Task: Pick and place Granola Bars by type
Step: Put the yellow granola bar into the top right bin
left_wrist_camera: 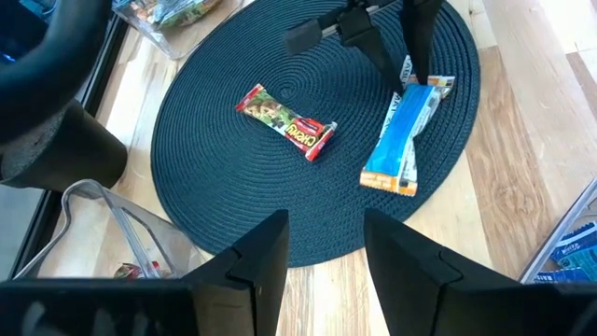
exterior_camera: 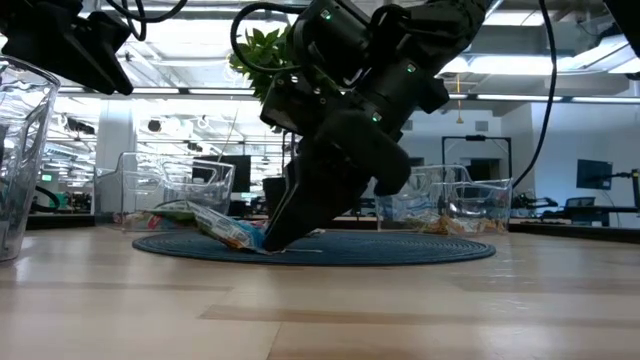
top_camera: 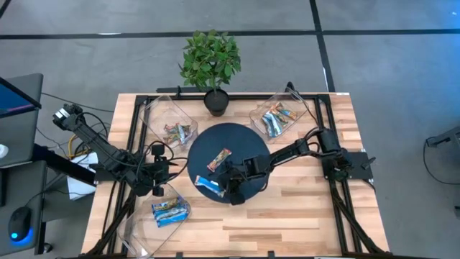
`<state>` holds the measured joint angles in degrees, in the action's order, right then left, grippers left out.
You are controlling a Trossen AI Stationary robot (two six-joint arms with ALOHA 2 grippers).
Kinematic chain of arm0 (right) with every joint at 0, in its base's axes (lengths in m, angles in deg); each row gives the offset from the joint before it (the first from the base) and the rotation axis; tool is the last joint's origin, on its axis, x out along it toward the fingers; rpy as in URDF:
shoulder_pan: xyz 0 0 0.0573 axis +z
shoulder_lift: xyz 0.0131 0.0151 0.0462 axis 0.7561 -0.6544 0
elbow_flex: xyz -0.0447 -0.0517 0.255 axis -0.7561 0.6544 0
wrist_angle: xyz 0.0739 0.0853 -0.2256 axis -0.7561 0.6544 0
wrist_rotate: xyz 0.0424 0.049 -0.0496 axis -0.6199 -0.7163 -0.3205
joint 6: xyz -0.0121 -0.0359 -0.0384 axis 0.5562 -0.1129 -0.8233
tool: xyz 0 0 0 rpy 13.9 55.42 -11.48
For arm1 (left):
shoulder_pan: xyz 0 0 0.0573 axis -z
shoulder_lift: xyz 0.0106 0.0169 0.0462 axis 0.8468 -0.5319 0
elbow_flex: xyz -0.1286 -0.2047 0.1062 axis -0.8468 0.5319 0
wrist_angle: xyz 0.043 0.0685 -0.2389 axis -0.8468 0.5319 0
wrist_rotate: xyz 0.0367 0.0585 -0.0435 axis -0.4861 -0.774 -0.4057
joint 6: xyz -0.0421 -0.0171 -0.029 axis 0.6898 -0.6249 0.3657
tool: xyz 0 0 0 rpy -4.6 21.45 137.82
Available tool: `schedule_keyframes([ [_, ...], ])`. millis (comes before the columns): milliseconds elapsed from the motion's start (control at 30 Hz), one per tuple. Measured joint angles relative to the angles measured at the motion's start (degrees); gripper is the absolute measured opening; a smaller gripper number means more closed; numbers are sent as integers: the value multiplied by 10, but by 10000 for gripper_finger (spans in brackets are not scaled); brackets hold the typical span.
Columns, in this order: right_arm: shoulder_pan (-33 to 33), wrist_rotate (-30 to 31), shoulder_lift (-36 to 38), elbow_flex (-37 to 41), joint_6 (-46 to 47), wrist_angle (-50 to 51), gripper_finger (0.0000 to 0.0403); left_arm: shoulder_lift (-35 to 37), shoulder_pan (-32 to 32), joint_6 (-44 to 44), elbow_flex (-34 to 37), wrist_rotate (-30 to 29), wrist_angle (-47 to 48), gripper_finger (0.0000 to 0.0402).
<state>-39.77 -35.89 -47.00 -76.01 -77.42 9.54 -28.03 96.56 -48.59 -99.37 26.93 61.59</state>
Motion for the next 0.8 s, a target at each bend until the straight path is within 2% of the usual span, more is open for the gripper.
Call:
schedule_keyframes([
  [233, 0, 4, 0, 0, -30, 2, 8, 0, 0, 0, 0, 0, 0, 137],
  [367, 3, 7, 0, -1, -43, 2, 10, 0, 0, 1, 0, 0, 0, 137],
  [533, 12, 42, -2, -12, -67, 8, 3, 0, 0, 1, 0, -1, 1, 137],
  [800, 36, 163, 12, -23, -107, 16, 0, 0, 0, 1, 0, -2, 2, 137],
])
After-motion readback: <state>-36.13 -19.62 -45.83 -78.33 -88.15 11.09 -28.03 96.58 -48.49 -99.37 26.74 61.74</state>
